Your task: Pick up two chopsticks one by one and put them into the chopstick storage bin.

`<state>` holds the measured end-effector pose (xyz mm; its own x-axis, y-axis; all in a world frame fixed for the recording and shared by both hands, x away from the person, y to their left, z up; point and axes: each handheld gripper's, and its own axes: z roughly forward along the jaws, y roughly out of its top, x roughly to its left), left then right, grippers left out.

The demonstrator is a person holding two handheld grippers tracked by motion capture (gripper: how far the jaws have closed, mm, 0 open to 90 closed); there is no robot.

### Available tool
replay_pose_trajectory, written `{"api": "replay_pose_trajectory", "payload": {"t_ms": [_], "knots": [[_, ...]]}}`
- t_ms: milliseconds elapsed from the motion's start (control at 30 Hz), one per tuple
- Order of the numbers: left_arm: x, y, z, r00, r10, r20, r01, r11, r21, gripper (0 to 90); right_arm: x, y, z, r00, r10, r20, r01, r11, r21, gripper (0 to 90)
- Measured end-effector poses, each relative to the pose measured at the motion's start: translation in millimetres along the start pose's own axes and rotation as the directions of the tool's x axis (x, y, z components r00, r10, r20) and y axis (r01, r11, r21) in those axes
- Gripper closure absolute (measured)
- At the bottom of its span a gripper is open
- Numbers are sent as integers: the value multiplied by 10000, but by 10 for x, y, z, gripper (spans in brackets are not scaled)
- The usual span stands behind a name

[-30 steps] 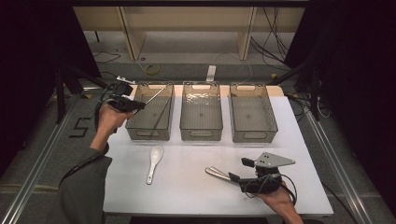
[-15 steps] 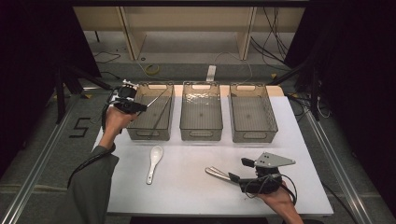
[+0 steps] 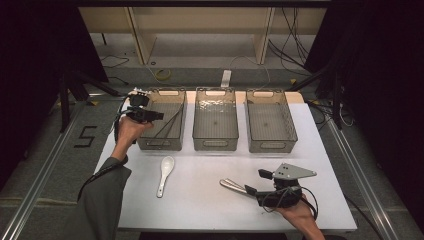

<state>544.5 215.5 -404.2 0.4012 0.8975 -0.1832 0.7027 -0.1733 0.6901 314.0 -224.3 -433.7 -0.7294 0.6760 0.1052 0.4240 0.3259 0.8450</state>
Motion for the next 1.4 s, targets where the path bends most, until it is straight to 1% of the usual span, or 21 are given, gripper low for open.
{"api": "replay_pose_trajectory", "payload": {"t_ms": [67, 100, 133, 200, 267, 300, 400, 433, 467, 500, 533, 567, 633, 733, 833, 900, 1000, 1133, 1233, 1333, 1400], "knots": [[-27, -2, -31, 9998, -33, 190, 37, 9998, -211, 577, 0, -1, 0, 10000, -5, -4, 5, 10000, 14, 275], [-46, -3, -50, 9994, -111, 325, 119, 9996, -237, 548, 1, -3, -2, 10000, -7, -5, 7, 10000, 27, 275], [-66, -8, -70, 9987, -172, 490, 182, 9996, -197, 523, 1, -2, -2, 10000, -9, 9, 9, 10000, -3, 275], [-119, -32, -105, 9971, -151, 747, 158, 9998, -82, 468, -1, -1, -2, 10000, 3, 6, -3, 10000, -18, 275], [-174, -71, -157, 9969, -111, 777, 119, 9999, -100, 401, 2, -3, -1, 10000, -9, 18, 9, 10000, 32, 275], [-206, -106, -191, 9959, -162, 894, 181, 9996, -205, 370, 3, -3, -1, 10000, -13, 23, 13, 10000, 15, 275], [-287, -211, -256, 9950, -36, 995, 79, 9991, -427, 312, 0, -2, -1, 10000, -5, 25, 5, 10000, -14, 275], [-309, -251, -262, 9945, -7, 1050, 51, 9991, -416, 305, 1, -4, -1, 10000, 7, 23, -7, 10000, 19, 275], [-328, -272, -264, 9946, 11, 1034, 0, 9999, -107, 293, 3, -2, 0, 10000, 5, 34, -5, 10000, 34, 275], [-351, -296, -277, 9953, 96, 964, -96, 10000, 0, 273, 5, 2, 1, 10000, -38, 24, 38, 10000, -27, 275], [-379, -323, -292, 9955, 126, 939, -124, 9999, -26, 267, 12, 7, 2, 10000, -10, 4, 10, 10000, -33, 275], [-398, -345, -305, 9950, 257, 970, -269, 9996, 111, 265, 21, 11, -1, 10000, -75, 26, 75, 10000, -9, 275], [-441, -395, -314, 9952, 406, 889, -437, 9985, 331, 244, 29, 12, -6, 9999, -124, 10, 124, 9999, -59, 275], [-495, -471, -347, 9953, 432, 869, -470, 9980, 423, 227, 16, 11, -14, 10000, -85, 8, 85, 9999, -79, 274], [-559, -520, -390, 9939, 481, 989, -521, 9979, 386, 209, 13, 10, -17, 9999, -101, 2, 101, 9999, -89, 274], [-604, -559, -414, 9934, 609, 973, -661, 9965, 508, 196, 16, 13, -23, 10000, -94, -5, 94, 9999, -104, 274], [-664, -633, -439, 9926, 773, 938, -844, 9936, 749, 183, 16, 14, -26, 9999, -116, 12, 116, 9999, -105, 274], [-737, -736, -463, 9907, 1054, 857, -1148, 9870, 1129, 178, 25, 18, -29, 9999, -158, 10, 158, 9998, -93, 275], [-786, -794, -478, 9911, 1133, 701, -1219, 9834, 1341, 177, 34, 20, -33, 9998, -200, 9, 200, 9997, -103, 274], [-814, -845, -479, 9899, 1253, 666, -1344, 9787, 1549, 175, 29, 17, -23, 9998, -195, 9, 195, 9998, -90, 274], [-817, -882, -478, 9905, 1184, 701, -1284, 9782, 1631, 166, 35, 19, -26, 9998, -196, 5, 196, 9998, -81, 274]]}}
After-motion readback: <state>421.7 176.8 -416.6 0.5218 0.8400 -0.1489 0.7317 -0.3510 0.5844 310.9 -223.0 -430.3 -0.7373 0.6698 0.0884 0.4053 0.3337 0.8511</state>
